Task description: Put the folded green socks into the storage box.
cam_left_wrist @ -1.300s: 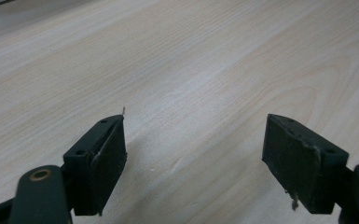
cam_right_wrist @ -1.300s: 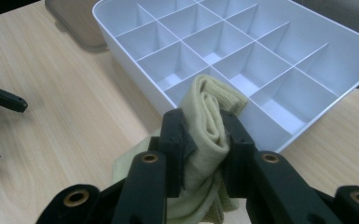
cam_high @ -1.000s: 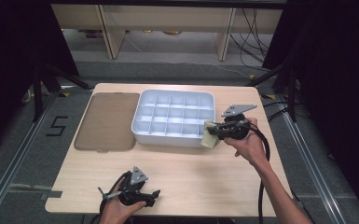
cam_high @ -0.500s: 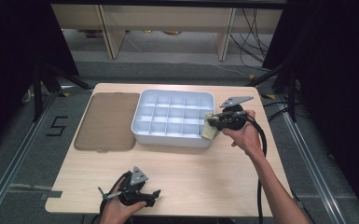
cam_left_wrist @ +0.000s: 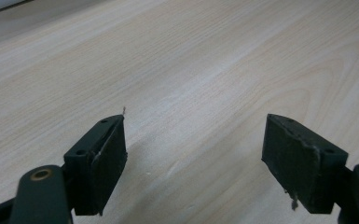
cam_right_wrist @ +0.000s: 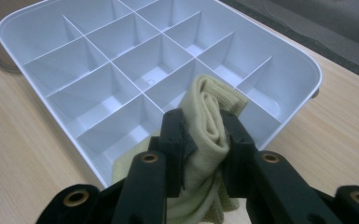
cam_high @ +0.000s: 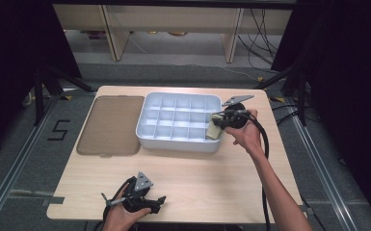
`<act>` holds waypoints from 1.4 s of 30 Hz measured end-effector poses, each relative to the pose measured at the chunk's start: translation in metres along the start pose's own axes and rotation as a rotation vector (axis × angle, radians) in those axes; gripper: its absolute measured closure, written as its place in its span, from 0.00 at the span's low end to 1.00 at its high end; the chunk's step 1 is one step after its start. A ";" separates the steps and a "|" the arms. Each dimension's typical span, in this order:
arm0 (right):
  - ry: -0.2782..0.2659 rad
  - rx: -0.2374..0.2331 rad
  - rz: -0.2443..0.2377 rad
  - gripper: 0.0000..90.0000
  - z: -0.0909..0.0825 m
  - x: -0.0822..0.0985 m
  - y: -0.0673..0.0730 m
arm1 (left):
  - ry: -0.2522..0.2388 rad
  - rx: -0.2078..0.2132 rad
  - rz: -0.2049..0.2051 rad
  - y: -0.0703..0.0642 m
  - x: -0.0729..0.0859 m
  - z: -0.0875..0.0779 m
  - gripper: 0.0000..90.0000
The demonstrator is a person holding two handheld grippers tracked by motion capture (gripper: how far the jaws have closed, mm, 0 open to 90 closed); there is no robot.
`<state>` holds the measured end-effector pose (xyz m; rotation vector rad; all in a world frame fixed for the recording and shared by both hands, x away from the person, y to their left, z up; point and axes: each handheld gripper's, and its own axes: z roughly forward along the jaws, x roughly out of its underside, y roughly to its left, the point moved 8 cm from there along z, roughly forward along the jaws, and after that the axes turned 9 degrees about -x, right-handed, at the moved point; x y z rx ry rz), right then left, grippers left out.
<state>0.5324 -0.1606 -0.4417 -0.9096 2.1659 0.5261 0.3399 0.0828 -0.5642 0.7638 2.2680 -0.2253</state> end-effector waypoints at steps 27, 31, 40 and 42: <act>0.101 0.042 -0.016 0.82 0.023 0.013 -0.008 | 0.003 0.005 -0.017 -0.001 0.000 0.000 0.24; 0.111 0.049 -0.027 0.82 0.029 0.017 -0.009 | 0.004 0.004 -0.018 -0.001 0.001 0.001 0.24; 0.133 0.059 -0.085 0.82 0.036 0.026 -0.007 | 0.005 -0.001 -0.009 -0.001 0.001 0.001 0.24; 0.113 0.061 -0.073 0.82 0.040 0.029 -0.005 | 0.006 -0.001 -0.011 -0.001 0.001 0.001 0.24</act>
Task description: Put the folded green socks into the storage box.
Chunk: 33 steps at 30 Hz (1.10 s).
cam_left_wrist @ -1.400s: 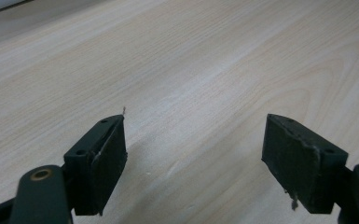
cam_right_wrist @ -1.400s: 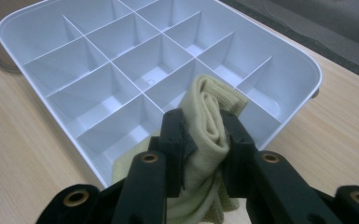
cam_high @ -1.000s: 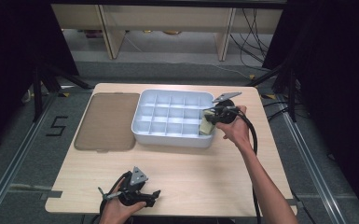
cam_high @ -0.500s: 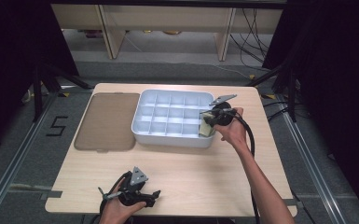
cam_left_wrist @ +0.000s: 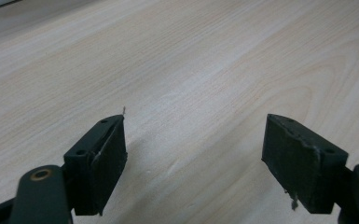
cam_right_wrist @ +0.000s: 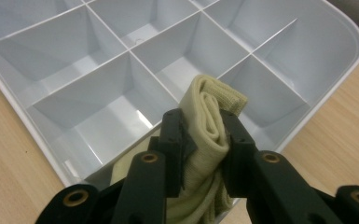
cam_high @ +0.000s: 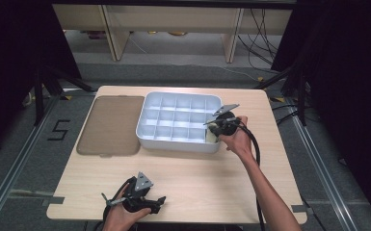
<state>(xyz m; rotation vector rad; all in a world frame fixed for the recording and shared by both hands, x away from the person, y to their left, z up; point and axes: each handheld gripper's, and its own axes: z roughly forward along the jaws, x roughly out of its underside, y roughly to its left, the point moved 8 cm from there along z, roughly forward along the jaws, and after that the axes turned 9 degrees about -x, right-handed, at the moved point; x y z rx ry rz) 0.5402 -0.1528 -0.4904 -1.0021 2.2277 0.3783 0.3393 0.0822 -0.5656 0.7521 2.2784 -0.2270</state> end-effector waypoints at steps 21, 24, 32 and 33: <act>0.042 -0.036 0.029 0.78 0.016 0.017 0.008 | 0.003 0.000 -0.006 0.001 0.000 0.000 0.24; 0.032 -0.029 0.035 0.73 0.015 0.017 0.005 | -0.001 0.001 0.007 0.002 -0.001 -0.002 0.24; 0.000 -0.063 0.045 0.85 -0.007 0.006 0.004 | -0.001 -0.003 0.006 0.003 -0.001 -0.002 0.24; -0.027 -0.064 0.023 0.87 -0.007 0.003 0.003 | -0.002 0.000 -0.014 0.002 -0.002 -0.002 0.24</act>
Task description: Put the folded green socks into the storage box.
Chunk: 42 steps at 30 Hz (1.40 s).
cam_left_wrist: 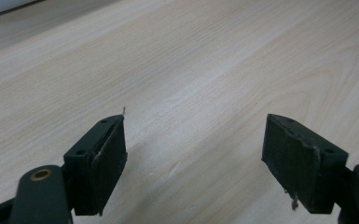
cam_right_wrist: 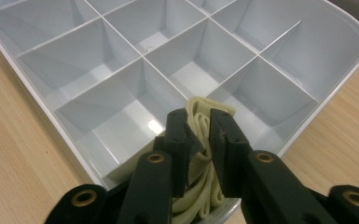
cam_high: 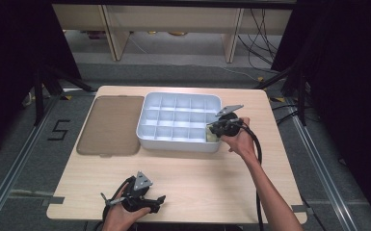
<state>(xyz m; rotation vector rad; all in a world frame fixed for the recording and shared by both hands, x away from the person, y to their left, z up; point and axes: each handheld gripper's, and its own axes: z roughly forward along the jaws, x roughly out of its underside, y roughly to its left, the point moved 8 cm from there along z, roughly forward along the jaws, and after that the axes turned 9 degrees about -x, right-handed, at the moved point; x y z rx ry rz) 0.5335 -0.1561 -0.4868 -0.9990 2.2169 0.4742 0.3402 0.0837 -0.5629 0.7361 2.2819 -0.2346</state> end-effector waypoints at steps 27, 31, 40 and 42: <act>0.175 0.059 0.031 0.94 0.025 0.017 -0.007 | -0.004 0.008 0.002 0.000 0.000 -0.001 0.24; 0.143 0.045 0.041 0.94 0.017 0.013 -0.008 | -0.001 0.003 0.010 0.002 0.000 -0.001 0.24; 0.077 0.026 0.041 0.93 0.000 0.003 -0.006 | -0.004 0.002 0.009 0.001 0.000 -0.001 0.24; 0.080 0.026 0.044 0.91 0.000 0.004 -0.007 | -0.010 0.002 0.010 0.001 -0.001 -0.001 0.24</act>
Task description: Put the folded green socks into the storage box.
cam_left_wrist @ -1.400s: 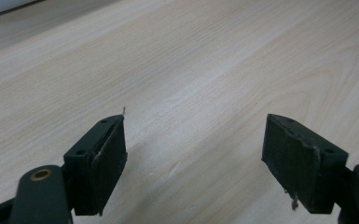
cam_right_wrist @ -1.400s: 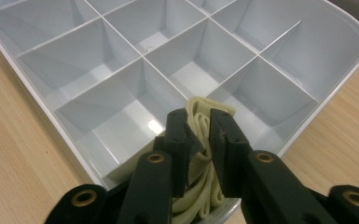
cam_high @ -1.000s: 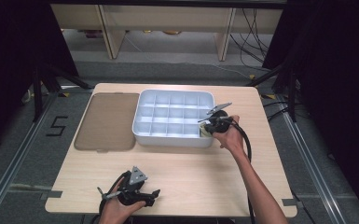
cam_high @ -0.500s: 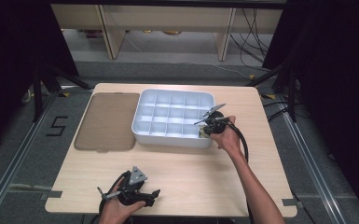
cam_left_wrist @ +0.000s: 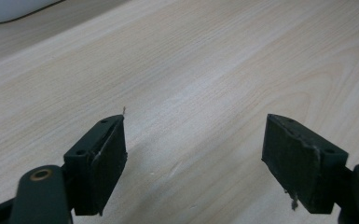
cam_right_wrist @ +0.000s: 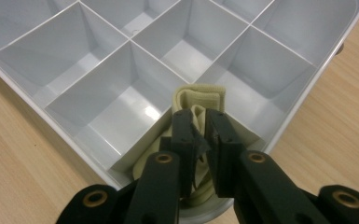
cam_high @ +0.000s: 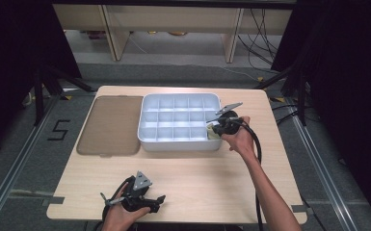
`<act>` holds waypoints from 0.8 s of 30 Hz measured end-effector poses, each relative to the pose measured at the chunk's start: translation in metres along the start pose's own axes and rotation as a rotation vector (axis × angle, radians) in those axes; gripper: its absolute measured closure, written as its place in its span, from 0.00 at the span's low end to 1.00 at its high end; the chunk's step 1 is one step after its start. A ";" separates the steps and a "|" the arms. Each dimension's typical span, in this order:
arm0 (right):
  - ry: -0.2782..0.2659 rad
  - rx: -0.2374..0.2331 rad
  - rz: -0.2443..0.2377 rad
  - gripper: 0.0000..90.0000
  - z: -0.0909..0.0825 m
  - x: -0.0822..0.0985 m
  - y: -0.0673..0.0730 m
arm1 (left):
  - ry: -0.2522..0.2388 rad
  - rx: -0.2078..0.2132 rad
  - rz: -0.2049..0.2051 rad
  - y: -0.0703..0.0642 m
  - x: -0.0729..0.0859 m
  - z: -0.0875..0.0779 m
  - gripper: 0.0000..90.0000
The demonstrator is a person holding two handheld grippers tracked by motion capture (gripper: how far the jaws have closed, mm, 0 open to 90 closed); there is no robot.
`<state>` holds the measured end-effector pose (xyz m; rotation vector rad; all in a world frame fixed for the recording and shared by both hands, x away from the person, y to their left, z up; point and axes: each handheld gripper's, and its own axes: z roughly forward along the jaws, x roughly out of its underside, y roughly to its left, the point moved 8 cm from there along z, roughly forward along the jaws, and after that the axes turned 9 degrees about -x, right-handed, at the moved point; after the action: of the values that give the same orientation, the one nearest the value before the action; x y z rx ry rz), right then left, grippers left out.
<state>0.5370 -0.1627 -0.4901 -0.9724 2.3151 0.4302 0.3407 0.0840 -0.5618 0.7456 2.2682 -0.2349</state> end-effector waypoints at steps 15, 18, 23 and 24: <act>0.107 0.039 0.002 0.93 0.021 0.008 -0.002 | 0.006 0.000 -0.001 -0.001 0.001 0.000 0.24; 0.126 0.042 0.012 0.93 0.024 0.009 -0.001 | 0.007 0.001 0.003 -0.001 0.001 0.000 0.24; 0.097 0.046 0.028 0.87 0.022 0.007 -0.003 | 0.004 0.002 0.002 0.000 0.001 0.000 0.24; 0.085 0.041 0.035 0.83 0.019 0.006 -0.003 | 0.004 0.002 0.005 0.000 0.000 0.000 0.24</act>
<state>0.5433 -0.1592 -0.5085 -0.9489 2.4106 0.3606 0.3404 0.0841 -0.5623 0.7535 2.2698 -0.2333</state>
